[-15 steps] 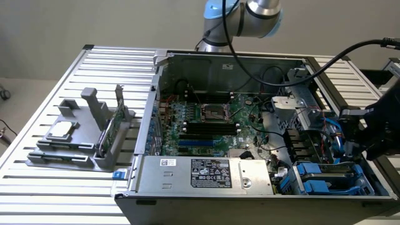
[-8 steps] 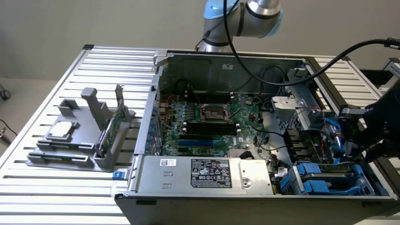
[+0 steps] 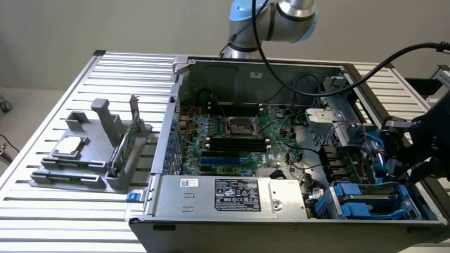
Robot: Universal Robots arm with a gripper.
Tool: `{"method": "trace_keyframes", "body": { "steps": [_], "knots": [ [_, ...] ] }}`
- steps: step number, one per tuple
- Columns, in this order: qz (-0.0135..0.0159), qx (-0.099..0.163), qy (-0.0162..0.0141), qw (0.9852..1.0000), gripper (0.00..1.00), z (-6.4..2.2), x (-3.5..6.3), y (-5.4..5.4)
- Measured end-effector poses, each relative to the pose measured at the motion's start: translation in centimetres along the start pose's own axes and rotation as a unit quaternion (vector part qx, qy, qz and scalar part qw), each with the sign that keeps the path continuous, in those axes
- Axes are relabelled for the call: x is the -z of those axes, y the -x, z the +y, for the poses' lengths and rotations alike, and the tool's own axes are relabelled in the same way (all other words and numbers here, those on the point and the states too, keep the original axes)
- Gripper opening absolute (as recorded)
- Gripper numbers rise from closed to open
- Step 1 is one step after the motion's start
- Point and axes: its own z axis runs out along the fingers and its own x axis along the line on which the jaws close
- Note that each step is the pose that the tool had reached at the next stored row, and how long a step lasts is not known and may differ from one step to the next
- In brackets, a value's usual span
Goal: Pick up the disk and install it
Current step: 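Insert the first disk wire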
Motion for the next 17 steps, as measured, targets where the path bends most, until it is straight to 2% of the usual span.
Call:
{"method": "trace_keyframes", "body": {
  "steps": [1, 3, 8, 12, 14, 15, 17],
  "knots": [
    [0.001, 0.0, -0.0005, 1.0, 0.28, 0.02, 0.02, 0.1],
    [0.0064, -0.002, -0.0038, 1.0, 0.28, 0.07, 0.13, 0.2],
    [0.0245, -0.005, -0.0146, 0.9996, 0.28, 0.36, 0.25, 0.9],
    [0.04, -0.009, -0.0215, 0.9989, 0.28, 0.36, 0.23, 1.3],
    [0.0435, -0.011, -0.023, 0.9987, 0.28, 0.28, 0.23, 1.3],
    [0.0434, -0.014, -0.0232, 0.9987, 0.28, 0.25, 0.21, 1.3],
    [0.0413, -0.025, -0.0235, 0.9986, 0.28, 0.23, 0.14, 1.4]
  ]
}}
